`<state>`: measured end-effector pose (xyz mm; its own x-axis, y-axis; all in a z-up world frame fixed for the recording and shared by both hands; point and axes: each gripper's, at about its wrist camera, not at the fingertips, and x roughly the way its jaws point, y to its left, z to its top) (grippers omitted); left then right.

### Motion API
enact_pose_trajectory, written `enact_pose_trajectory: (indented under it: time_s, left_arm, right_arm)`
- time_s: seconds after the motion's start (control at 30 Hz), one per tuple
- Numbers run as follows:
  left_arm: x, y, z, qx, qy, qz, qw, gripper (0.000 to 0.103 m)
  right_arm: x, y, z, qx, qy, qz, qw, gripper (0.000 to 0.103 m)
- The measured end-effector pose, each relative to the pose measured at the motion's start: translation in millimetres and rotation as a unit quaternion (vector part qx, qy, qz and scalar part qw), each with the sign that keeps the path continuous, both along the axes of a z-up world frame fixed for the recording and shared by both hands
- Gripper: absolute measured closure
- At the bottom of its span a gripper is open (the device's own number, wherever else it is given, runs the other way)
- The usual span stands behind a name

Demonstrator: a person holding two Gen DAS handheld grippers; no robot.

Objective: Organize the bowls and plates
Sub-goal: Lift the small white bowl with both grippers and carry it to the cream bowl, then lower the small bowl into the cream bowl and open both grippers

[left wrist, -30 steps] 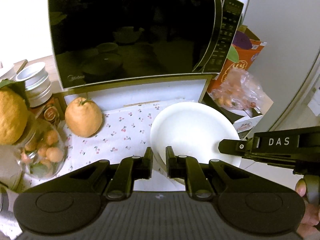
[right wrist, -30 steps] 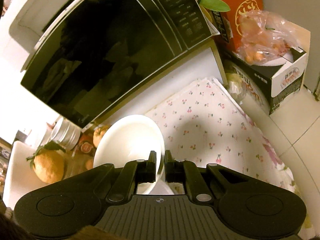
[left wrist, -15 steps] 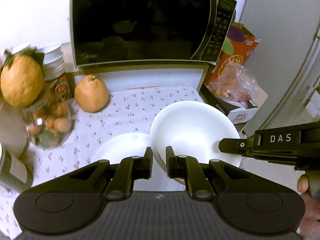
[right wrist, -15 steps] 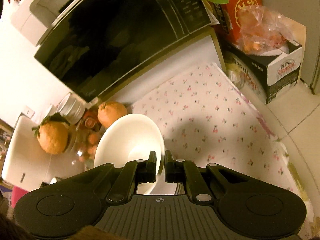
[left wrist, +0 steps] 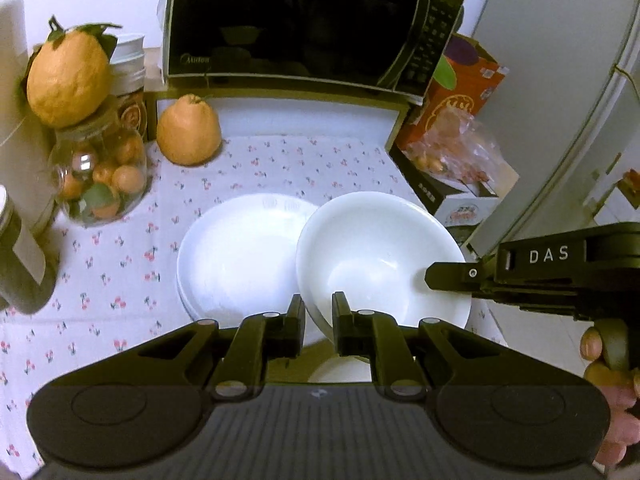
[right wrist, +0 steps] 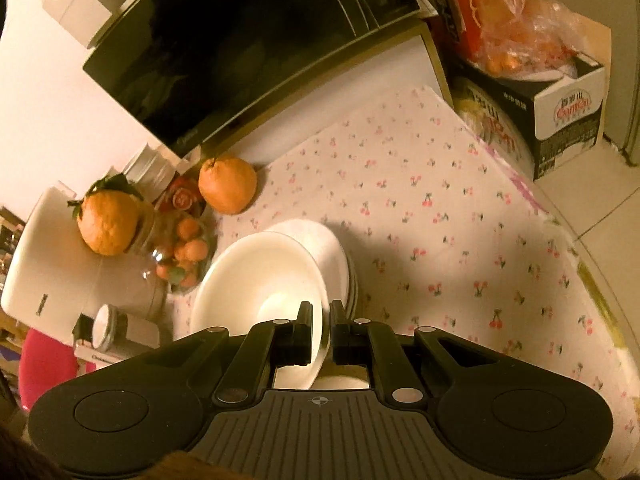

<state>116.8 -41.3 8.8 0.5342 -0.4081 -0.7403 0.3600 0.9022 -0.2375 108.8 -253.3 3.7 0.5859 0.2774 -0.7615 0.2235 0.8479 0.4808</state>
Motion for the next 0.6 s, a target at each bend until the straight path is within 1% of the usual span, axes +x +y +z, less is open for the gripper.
enact_pose_trajectory:
  time_s: [0.1, 0.2, 0.3, 0.4, 0.47, 0.6]
  left_arm:
    - [-8, 5, -7, -0.007, 0.006, -0.001, 1.0, 0.09]
    - [-16, 12, -12, -0.025, 0.011, 0.009, 0.9996, 0.09]
    - [-21, 15, -15, -0.041, 0.022, 0.013, 0.9988, 0.09]
    - [-28, 14, -13, -0.041, 0.018, 0.006, 0.999, 0.09]
    - [-33, 16, -15, -0.032, 0.017, 0.005, 0.9993, 0.09]
    - [-36, 22, -24, -0.031, 0.038, -0.002, 0.9988, 0.09]
  right_arm:
    - [-10, 2, -5, -0.001, -0.004, 0.006, 1.0, 0.094]
    - [-19, 3, -7, 0.001, -0.005, 0.012, 1.0, 0.094]
    - [-25, 6, -5, -0.014, -0.007, 0.022, 1.0, 0.094]
    - [-33, 10, -8, -0.031, -0.002, 0.034, 0.999, 0.093]
    - [-37, 11, -14, -0.025, 0.009, 0.044, 0.999, 0.092]
    - [-40, 12, -23, -0.015, 0.03, 0.057, 0.998, 0.093]
